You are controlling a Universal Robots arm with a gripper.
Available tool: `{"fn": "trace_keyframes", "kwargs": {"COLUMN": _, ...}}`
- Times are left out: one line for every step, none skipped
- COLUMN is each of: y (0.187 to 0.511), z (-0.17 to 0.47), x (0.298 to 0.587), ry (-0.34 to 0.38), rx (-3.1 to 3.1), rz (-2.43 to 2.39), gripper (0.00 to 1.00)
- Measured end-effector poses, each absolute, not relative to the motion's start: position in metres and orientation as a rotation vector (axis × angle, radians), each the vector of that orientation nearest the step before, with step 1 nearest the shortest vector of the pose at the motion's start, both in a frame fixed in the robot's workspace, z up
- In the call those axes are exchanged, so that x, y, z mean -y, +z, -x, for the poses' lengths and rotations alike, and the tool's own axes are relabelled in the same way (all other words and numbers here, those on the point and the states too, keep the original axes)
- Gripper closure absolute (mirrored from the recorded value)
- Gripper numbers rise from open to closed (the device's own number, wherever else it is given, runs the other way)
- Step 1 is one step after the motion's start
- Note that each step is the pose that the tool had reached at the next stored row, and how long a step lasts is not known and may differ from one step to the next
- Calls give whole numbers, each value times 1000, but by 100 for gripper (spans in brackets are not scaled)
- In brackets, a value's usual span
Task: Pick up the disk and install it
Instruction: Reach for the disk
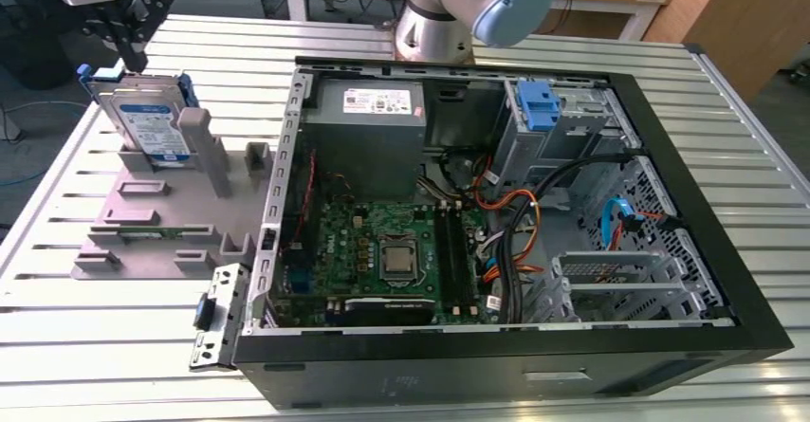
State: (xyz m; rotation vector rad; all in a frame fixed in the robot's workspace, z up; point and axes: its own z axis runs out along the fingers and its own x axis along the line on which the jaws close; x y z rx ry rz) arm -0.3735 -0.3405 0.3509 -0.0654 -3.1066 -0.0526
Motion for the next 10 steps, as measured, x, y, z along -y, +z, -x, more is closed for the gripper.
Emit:
{"fn": "trace_keyframes", "kwargs": {"y": 351, "z": 375, "x": 340, "ry": -53, "rx": 3107, "rz": 65, "gripper": 89}}
{"fn": "trace_keyframes", "kwargs": {"y": 351, "z": 375, "x": 340, "ry": -53, "rx": 3107, "rz": 65, "gripper": 89}}
{"fn": "trace_keyframes", "kwargs": {"y": 351, "z": 375, "x": 340, "ry": -53, "rx": 3107, "rz": 64, "gripper": 89}}
{"fn": "trace_keyframes", "kwargs": {"y": 351, "z": 375, "x": 340, "ry": -52, "rx": 3107, "rz": 63, "gripper": 89}}
{"fn": "trace_keyframes", "kwargs": {"y": 350, "z": 375, "x": 340, "ry": -53, "rx": 3108, "rz": 61, "gripper": 89}}
{"fn": "trace_keyframes", "kwargs": {"y": 350, "z": 376, "x": 340, "ry": -53, "rx": 3111, "rz": 58, "gripper": 89}}
{"fn": "trace_keyframes", "kwargs": {"y": 349, "z": 376, "x": 340, "ry": -53, "rx": 3114, "rz": 54, "gripper": 89}}
{"fn": "trace_keyframes", "kwargs": {"y": 348, "z": 377, "x": 340, "ry": -53, "rx": 3118, "rz": 51, "gripper": 89}}
{"fn": "trace_keyframes", "kwargs": {"y": 348, "z": 377, "x": 340, "ry": -53, "rx": 3120, "rz": 47, "gripper": 89}}
{"fn": "trace_keyframes", "kwargs": {"y": 347, "z": 378, "x": 340, "ry": -53, "rx": 3121, "rz": 43, "gripper": 89}}
